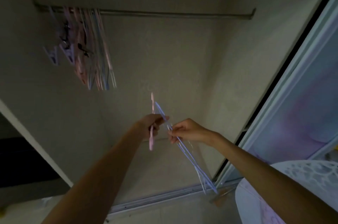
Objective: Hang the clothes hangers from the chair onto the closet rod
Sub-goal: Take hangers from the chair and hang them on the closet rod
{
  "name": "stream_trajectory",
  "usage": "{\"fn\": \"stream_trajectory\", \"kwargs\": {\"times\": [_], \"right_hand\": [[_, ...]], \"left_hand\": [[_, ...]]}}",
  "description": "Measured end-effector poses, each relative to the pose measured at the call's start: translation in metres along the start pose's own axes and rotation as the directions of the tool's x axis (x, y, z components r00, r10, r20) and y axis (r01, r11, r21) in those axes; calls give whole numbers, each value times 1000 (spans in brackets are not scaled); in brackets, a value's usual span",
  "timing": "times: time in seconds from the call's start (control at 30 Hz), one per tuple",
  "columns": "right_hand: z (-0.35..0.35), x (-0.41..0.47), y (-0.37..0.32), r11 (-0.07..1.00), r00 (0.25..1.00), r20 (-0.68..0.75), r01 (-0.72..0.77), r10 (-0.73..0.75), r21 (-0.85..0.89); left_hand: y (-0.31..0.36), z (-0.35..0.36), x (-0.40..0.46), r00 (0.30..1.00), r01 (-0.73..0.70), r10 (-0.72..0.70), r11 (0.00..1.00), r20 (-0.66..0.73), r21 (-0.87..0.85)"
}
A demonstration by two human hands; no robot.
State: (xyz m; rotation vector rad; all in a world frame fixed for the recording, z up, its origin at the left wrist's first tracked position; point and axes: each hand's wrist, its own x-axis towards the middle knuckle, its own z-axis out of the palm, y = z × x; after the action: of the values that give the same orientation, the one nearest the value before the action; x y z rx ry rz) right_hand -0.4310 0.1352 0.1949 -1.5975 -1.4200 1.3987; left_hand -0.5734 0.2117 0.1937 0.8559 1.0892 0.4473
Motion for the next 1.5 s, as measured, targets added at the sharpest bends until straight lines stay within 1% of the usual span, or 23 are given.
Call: {"fn": "stream_trajectory", "kwargs": {"times": [0.07, 0.1, 0.17, 0.2, 0.27, 0.33, 0.4, 0.47, 0.57, 0.63, 0.7, 0.77, 0.8, 0.9, 0.97, 1.03, 1.07, 1.13, 1.2, 1.27, 1.37, 1.43, 1.5], "right_hand": [[-8, 4, 0, 985, 988, -38, -146, 150, 98], [-13, 3, 1, 965, 976, -22, -209, 215, 158], [-26, -2, 6, 945, 969, -16, -238, 248, 225], [-32, -5, 9, 947, 968, -54, -226, 244, 229], [-42, -8, 14, 966, 944, -237, -189, 229, 178], [-50, -3, 19, 982, 850, -492, -168, 189, 86], [-59, 1, 19, 977, 760, -645, -186, 76, -105], [-67, -3, 15, 948, 751, -660, -189, -29, -257], [-79, -15, 1, 943, 804, -584, -97, -114, -318], [-91, -20, -10, 908, 830, -521, -46, -197, -417], [-104, -22, -22, 833, 856, -460, -67, -235, -550], [-114, -23, -28, 746, 901, -391, -127, -189, -654], [-115, -22, -30, 723, 925, -352, -145, -144, -676], [-110, -19, -34, 726, 980, -199, -119, -25, -678], [-99, -14, -40, 764, 994, -106, -64, -6, -643], [-86, -5, -47, 824, 998, -35, 15, -43, -567], [-80, 1, -48, 854, 997, -18, 54, -74, -518], [-73, 12, -48, 895, 988, -41, 116, -147, -430], [-70, 23, -46, 905, 974, -95, 151, -204, -397], [-67, 32, -42, 899, 955, -158, 169, -250, -404], [-56, 45, -38, 914, 931, -264, 139, -252, -380], [-46, 53, -41, 956, 949, -288, 44, -131, -289], [-37, 56, -45, 984, 951, -302, -115, 70, -135]], "left_hand": [[5, 0, 1, 1000, -20, 20, 999, 18, -40], [6, -2, 4, 999, -37, 39, 996, 20, -83], [8, -12, 7, 998, -57, 60, 979, 5, -194], [9, -15, 6, 997, -70, 71, 979, -1, -193], [9, -20, 2, 995, -99, 97, 988, -20, -123], [9, -22, -7, 996, -86, 85, 996, -27, -39], [5, -25, -10, 996, -67, 71, 996, -58, 66], [-3, -28, -8, 988, -68, 82, 992, -134, 110], [-16, -28, 1, 960, -110, 132, 989, -247, 101], [-20, -22, 7, 932, -150, 173, 984, -318, 95], [-19, -16, 10, 873, -172, 240, 966, -424, 191], [-17, -11, 10, 813, -169, 316, 932, -489, 321], [-16, -10, 9, 808, -189, 348, 917, -476, 351], [-17, -5, 8, 846, -196, 351, 904, -401, 379], [-19, 5, 2, 903, -213, 336, 890, -266, 403], [-22, 17, -3, 946, -240, 305, 884, -106, 401], [-23, 20, -5, 964, -224, 261, 907, -59, 357], [-23, 20, -8, 992, -122, 115, 978, 52, 169], [-20, 11, -7, 972, -15, 18, 1000, 233, -18], [-17, 0, -8, 937, 56, -26, 996, 349, -76], [-13, -3, -11, 936, 41, -14, 997, 351, -70], [-12, 0, -10, 960, -34, 47, 998, 276, -50], [-14, -1, 0, 975, -92, 83, 995, 205, 35]]}}
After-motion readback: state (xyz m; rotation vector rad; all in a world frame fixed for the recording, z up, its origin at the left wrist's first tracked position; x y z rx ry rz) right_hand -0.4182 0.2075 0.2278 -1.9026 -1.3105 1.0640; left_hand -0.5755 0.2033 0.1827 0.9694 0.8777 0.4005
